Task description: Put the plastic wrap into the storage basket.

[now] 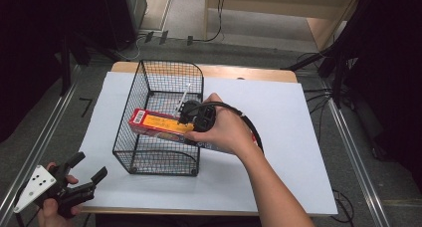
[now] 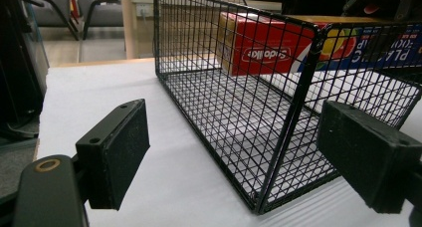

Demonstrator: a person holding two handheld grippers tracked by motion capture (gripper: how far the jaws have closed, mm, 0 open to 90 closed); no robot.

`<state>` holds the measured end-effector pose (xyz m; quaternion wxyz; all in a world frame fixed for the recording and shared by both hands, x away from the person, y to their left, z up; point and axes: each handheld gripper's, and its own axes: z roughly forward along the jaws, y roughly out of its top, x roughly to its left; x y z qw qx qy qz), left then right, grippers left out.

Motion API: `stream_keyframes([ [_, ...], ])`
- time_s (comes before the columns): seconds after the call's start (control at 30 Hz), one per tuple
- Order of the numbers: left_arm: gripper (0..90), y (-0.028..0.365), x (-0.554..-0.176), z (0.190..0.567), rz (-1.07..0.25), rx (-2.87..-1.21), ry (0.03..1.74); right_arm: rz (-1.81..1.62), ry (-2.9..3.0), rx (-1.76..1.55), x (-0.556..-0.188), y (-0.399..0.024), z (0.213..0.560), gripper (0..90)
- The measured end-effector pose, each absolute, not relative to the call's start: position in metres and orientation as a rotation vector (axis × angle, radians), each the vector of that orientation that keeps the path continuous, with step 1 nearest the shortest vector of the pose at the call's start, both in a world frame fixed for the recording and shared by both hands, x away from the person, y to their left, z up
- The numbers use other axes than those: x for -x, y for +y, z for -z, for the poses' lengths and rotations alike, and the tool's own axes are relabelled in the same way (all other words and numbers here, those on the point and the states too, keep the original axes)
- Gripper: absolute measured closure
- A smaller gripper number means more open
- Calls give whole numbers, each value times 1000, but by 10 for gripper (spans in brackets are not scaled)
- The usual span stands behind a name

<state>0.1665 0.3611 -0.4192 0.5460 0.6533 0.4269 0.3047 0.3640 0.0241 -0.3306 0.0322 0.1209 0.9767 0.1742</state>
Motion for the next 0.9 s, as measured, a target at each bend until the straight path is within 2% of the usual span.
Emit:
stream_keyframes([
  [0.03, 139, 361, -166, 419, -723, -1549, 1012, -550, 3005, -379, -364, 23, 331, 364],
  [0.07, 139, 361, -166, 419, -723, -1549, 1012, -569, 2991, -389, -363, 22, 331, 267],
  [0.13, 139, 361, -166, 419, -722, -1549, 1014, -621, 2968, -444, -363, 19, 328, 135],
  [0.3, 139, 361, -166, 419, -723, -1551, 1014, -704, 2914, -505, -360, 6, 311, 98],
  [0.9, 139, 360, -167, 420, -721, -1559, 1018, -767, 2875, -528, -352, -37, 292, 125],
])
